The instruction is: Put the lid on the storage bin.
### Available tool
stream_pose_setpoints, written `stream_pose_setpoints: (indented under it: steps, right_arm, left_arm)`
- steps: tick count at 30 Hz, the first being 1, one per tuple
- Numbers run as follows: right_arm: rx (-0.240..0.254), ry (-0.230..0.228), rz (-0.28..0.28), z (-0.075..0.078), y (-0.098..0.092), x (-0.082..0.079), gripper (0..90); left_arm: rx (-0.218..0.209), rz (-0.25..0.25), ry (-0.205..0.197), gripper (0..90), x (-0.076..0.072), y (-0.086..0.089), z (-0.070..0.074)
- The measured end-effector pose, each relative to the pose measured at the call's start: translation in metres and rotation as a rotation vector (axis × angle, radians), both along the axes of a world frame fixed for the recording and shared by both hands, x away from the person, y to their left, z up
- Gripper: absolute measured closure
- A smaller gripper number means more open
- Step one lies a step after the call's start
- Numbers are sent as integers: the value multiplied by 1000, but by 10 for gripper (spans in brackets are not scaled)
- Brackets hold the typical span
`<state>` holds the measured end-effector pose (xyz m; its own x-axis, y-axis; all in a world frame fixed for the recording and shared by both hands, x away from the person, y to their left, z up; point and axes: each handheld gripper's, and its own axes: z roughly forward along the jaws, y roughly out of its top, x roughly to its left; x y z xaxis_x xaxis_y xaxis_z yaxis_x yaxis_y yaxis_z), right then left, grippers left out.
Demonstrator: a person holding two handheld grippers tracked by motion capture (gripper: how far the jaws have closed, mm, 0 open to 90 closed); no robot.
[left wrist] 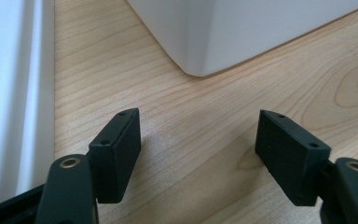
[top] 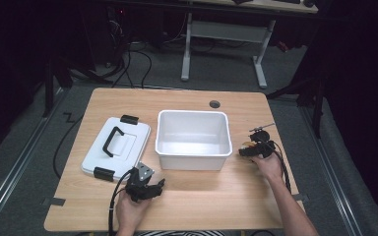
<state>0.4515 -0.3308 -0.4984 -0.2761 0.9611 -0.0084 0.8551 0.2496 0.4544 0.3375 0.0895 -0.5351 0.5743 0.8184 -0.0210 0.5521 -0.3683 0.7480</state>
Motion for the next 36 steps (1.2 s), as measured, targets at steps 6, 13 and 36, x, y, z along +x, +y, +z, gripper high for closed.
stream_pose_setpoints:
  steps: [6, 13, 36]
  right_arm:
    - [28, 1, -1, 5, -2, -2, 201]
    - [53, 25, 2, 11, -7, -6, 201]
    - [25, 18, 90, 61, -2, -21, 202]
  left_arm:
    - [-1, 0, 0, 317, 0, 0, 0]
    - [-2, 0, 0, 317, 0, 0, 0]
    - [-10, 0, 3, 319, 0, 1, 0]
